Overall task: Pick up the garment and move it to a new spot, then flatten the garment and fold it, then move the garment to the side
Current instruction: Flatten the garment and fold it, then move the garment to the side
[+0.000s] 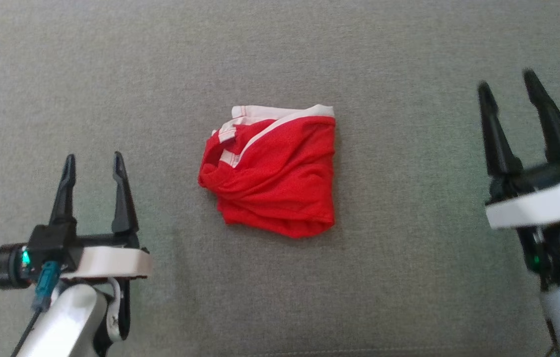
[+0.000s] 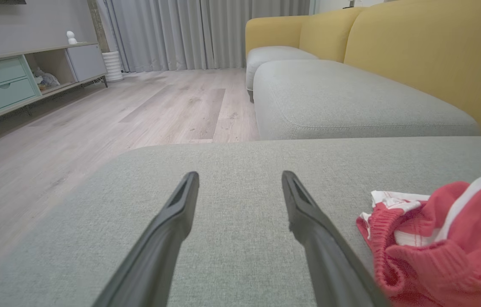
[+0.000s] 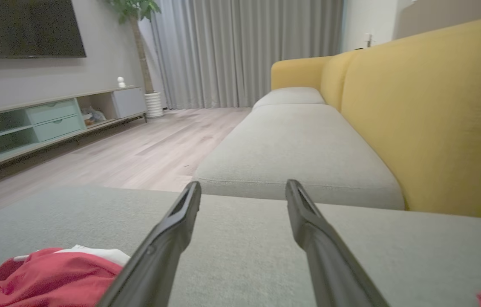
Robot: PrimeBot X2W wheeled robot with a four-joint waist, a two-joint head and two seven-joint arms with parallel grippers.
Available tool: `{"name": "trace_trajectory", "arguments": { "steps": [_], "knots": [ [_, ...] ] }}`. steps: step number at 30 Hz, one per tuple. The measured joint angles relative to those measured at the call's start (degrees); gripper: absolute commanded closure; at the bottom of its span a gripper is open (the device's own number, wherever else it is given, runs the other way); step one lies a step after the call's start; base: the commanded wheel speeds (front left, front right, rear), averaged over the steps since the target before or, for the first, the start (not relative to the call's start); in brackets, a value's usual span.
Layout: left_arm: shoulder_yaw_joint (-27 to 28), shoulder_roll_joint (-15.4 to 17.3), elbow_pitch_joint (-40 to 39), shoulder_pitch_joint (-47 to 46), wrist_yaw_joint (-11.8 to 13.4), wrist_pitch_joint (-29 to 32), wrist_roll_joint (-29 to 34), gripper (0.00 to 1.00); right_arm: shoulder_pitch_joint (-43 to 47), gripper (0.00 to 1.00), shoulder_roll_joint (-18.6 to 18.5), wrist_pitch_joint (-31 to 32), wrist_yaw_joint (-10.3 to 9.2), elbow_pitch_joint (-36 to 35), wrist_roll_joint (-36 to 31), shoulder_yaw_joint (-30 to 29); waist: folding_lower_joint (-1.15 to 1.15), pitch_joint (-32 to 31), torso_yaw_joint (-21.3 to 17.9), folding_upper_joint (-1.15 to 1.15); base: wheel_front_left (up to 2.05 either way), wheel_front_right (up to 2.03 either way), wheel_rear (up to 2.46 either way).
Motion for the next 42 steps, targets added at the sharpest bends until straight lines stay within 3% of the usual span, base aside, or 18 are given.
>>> {"name": "trace_trajectory", "arguments": {
  "steps": [9, 18, 32, 42],
  "knots": [
    [0.78, 1.98, -1.11, 2.89, 1.16, 0.48, 0.38, 0.00, 9.90, 0.00, 6.03, 5.03, 0.00, -7.35, -1.70, -6.04, 0.00, -3.28, -1.70, 0.00, 0.00, 0.00, 0.00],
    [0.64, 5.02, -2.71, 7.52, 1.33, 3.27, 0.21, 0.00, 16.13, 0.00, 9.45, 10.00, 0.00, -9.96, -2.87, -7.44, 0.00, -8.99, -2.38, 0.00, 0.00, 0.00, 0.00],
    [-0.62, 6.42, -3.92, 13.10, 1.33, 5.34, -1.79, 0.00, 21.46, 0.00, 10.87, 13.62, 0.00, -12.01, -5.03, -7.21, 0.00, -15.53, -3.27, 0.00, 0.00, 0.00, 0.00],
    [-0.69, 6.84, -4.02, 14.03, 1.33, 5.36, -2.23, 0.00, 22.07, 0.00, 11.13, 15.30, 0.00, -13.27, -5.38, -7.33, 0.00, -16.47, -3.33, 0.00, 0.00, 0.00, 0.00]
  ]
}}
